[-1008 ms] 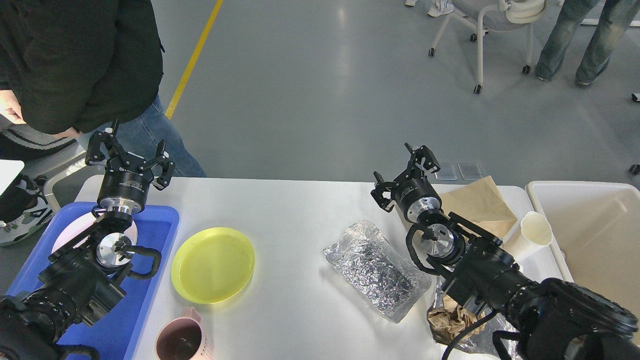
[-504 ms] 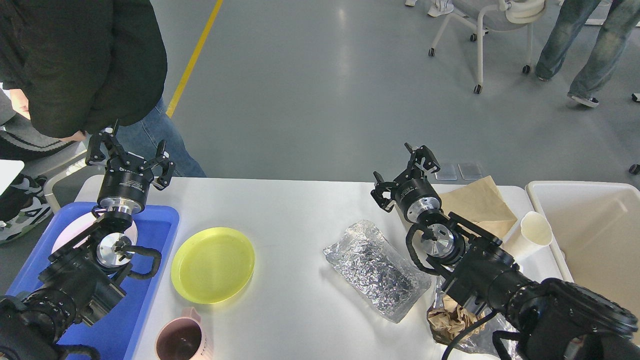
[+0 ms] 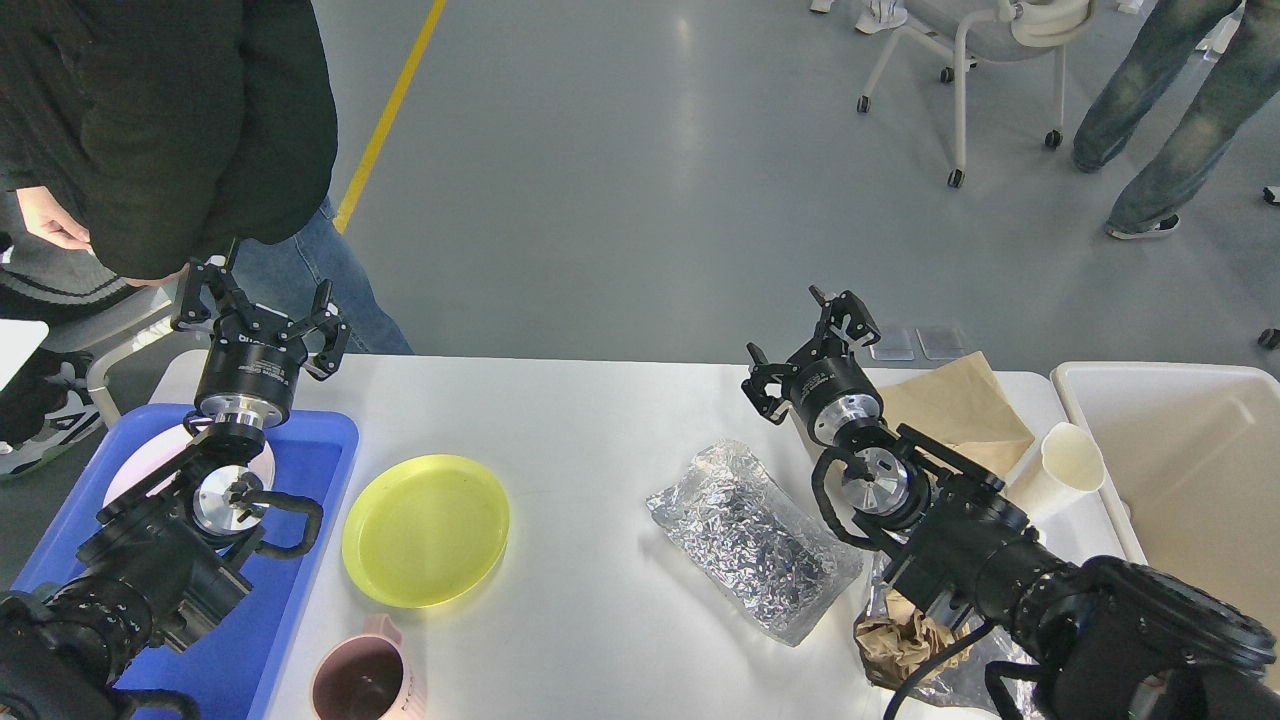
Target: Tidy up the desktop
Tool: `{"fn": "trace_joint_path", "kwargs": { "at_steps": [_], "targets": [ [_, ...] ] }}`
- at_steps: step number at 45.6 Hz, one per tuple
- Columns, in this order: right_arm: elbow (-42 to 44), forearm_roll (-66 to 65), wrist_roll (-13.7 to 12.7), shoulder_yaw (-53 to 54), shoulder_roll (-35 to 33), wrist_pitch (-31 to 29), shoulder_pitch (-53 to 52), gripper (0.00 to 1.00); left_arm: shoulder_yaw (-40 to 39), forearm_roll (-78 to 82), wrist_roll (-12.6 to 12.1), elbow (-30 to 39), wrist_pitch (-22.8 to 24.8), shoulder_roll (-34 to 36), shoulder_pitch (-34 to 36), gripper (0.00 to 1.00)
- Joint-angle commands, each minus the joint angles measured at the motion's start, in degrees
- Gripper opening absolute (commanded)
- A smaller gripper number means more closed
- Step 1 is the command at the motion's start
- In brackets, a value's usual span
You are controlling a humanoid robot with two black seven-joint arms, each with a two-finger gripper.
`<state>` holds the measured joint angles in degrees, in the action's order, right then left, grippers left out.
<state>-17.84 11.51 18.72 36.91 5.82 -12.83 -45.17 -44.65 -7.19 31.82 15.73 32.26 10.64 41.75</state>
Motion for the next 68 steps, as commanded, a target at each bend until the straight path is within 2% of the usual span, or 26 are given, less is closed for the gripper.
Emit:
{"fn": "trace_joint_path", "kwargs": {
  "at_steps": [1,68],
  "targets": [
    [0.00,0.00,0.00,0.00,-0.02,0.00,0.00,1.00,0.00,-0.01,0.00,0.00,0.00,0.00,0.00,0.97],
    [0.00,0.00,0.00,0.00,-0.02,0.00,0.09,1.00,0.00,-0.01,0.00,0.00,0.00,0.00,0.00,0.97]
  ]
}}
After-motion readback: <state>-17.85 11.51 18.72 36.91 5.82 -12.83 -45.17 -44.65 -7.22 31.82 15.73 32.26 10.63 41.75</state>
